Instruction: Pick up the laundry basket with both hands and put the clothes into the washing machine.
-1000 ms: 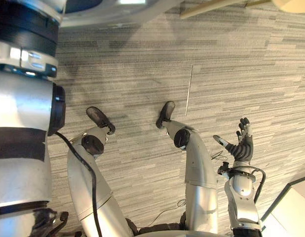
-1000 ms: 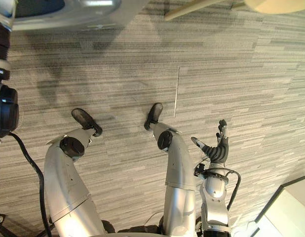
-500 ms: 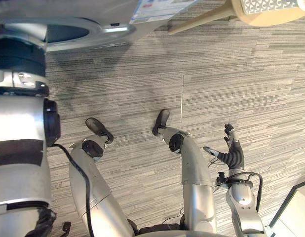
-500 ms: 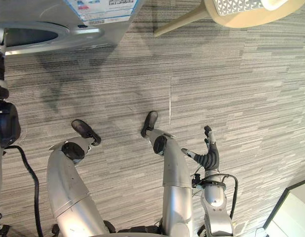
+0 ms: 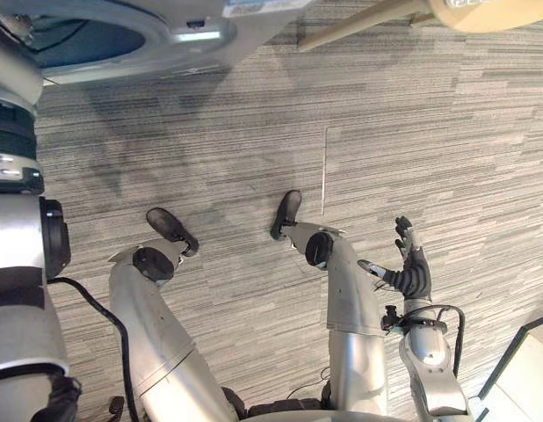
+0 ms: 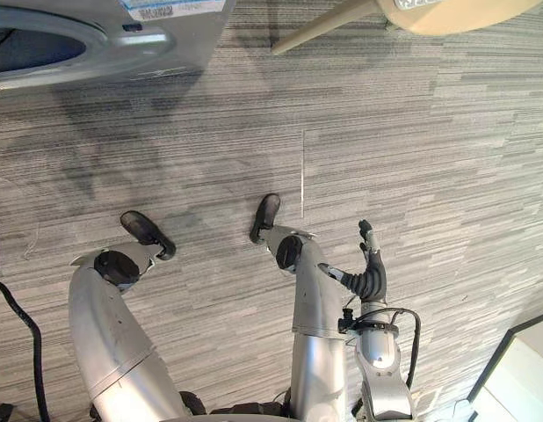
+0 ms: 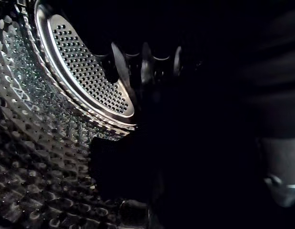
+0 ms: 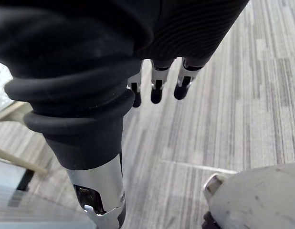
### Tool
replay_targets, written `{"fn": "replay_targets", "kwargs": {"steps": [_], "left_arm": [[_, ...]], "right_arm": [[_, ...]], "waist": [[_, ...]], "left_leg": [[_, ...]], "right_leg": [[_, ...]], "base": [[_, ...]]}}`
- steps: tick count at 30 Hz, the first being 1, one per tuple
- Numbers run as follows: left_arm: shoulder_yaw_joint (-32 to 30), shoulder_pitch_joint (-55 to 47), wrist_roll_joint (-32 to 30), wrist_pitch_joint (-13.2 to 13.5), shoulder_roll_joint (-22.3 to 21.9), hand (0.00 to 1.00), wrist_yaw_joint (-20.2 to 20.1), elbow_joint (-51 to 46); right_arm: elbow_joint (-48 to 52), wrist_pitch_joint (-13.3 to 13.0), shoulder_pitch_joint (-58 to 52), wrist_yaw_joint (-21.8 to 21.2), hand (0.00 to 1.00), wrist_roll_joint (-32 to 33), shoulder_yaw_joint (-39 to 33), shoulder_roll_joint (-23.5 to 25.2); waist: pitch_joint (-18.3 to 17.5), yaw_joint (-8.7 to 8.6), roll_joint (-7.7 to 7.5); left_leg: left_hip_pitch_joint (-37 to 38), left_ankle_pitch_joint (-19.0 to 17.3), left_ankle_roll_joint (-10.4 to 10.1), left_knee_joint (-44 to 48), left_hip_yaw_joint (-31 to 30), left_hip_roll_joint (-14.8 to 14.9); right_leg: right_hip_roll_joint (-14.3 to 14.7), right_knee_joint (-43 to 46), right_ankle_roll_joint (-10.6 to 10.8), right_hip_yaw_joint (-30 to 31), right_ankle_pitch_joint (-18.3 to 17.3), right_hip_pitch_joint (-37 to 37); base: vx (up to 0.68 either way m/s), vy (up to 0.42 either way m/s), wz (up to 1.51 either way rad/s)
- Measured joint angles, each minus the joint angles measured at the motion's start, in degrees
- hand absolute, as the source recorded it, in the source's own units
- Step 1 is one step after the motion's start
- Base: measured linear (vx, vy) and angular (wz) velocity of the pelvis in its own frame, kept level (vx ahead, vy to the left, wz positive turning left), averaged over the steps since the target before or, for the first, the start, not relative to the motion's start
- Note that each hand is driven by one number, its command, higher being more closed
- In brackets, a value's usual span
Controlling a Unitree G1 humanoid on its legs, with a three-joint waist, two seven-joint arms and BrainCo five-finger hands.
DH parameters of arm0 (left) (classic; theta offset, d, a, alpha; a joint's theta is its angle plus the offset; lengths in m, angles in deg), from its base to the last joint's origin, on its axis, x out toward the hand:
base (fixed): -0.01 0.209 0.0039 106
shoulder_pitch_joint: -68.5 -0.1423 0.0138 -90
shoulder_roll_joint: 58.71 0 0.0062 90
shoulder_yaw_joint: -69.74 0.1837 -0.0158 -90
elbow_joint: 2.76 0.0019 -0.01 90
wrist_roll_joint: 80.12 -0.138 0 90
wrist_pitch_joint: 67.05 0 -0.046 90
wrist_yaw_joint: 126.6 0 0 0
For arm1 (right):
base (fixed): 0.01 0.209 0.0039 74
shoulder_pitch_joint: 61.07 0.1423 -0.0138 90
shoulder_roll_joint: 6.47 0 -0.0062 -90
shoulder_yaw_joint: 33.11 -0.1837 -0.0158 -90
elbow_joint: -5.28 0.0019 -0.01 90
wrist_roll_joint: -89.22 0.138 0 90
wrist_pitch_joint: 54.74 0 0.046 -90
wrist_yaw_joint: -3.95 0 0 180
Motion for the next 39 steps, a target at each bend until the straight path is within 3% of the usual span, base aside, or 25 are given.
{"fn": "replay_targets", "kwargs": {"steps": [5,10,15,18,23,28,34,39], "left_arm": [[-6.25,-0.01,4.81,-2.76,-4.46,0.00,2.28,-0.64],[-9.21,-2.17,11.06,-1.79,-8.94,0.00,6.91,-7.43],[-13.71,-11.85,17.16,-0.34,-12.83,0.00,10.39,-11.53],[-16.18,-17.27,19.26,-0.33,-15.33,0.00,11.24,-14.13],[-18.04,-31.63,27.43,0.23,-17.44,0.00,10.51,-30.16],[-20.79,-43.32,28.29,1.18,-23.53,0.00,10.60,-44.35],[-23.29,-51.86,28.22,0.89,-30.00,0.00,11.24,-52.00],[-23.52,-60.74,28.21,2.16,-37.83,0.00,12.38,-57.74]], "right_arm": [[-0.05,-0.01,0.92,1.05,0.00,-0.08,1.73,0.10],[-0.36,0.06,0.94,1.25,0.00,-0.30,2.13,0.72],[-2.28,0.24,0.83,1.84,0.00,-1.61,2.15,1.21],[-3.16,0.39,0.51,2.04,0.00,-1.81,2.12,1.22],[-3.38,2.75,0.51,1.53,0.00,-1.78,0.84,2.73],[-3.27,4.19,0.54,1.04,0.00,-1.93,-0.59,3.43],[-3.20,4.96,0.54,0.99,0.00,-2.34,-0.66,4.62],[-3.26,5.14,0.54,1.03,0.00,-2.42,-0.97,4.63]], "waist": [[-0.03,0.27,-0.05],[-0.04,0.04,-0.05],[-1.64,0.31,-0.02],[-1.68,1.64,0.01],[-1.68,3.10,0.02],[-2.08,4.84,0.86],[-2.12,4.99,0.96],[-2.77,5.65,2.26]], "left_leg": [[-1.08,0.00,0.00,0.01,-0.56,-0.07],[0.35,0.01,-0.01,-2.17,-0.37,-1.11],[4.10,1.47,-2.47,-6.94,0.56,-3.10],[4.87,3.27,-2.81,-9.12,0.66,-4.12],[4.69,6.02,-2.91,-11.66,0.04,-5.93],[2.30,6.57,-3.18,-11.99,-1.16,-6.36],[1.01,7.72,-2.90,-12.32,-1.95,-7.99],[1.49,7.70,-2.88,-11.86,-2.13,-8.06]], "right_leg": [[-0.38,1.66,-0.17,-0.06,-0.10,-1.14],[-1.21,0.54,-0.18,-0.95,-0.11,0.28],[-1.31,-3.04,-0.20,-1.48,-0.12,3.32],[-1.39,-4.50,-0.71,-1.65,-0.14,3.99],[-2.38,-4.50,-1.61,-2.83,0.33,3.85],[-2.70,-4.32,-1.72,-3.63,0.38,2.37],[-4.11,-3.22,-2.32,-4.38,-0.16,1.52],[-4.28,-2.62,-2.36,-4.05,-0.23,1.78]], "base": [[-0.01,-0.031,0.09],[-0.03,-0.019,0.16],[-0.05,-0.037,0.20],[-0.08,-0.053,0.21],[-0.07,-0.047,0.22],[-0.05,-0.021,0.05],[-0.01,0.001,0.13],[0.00,-0.001,0.02]]}}
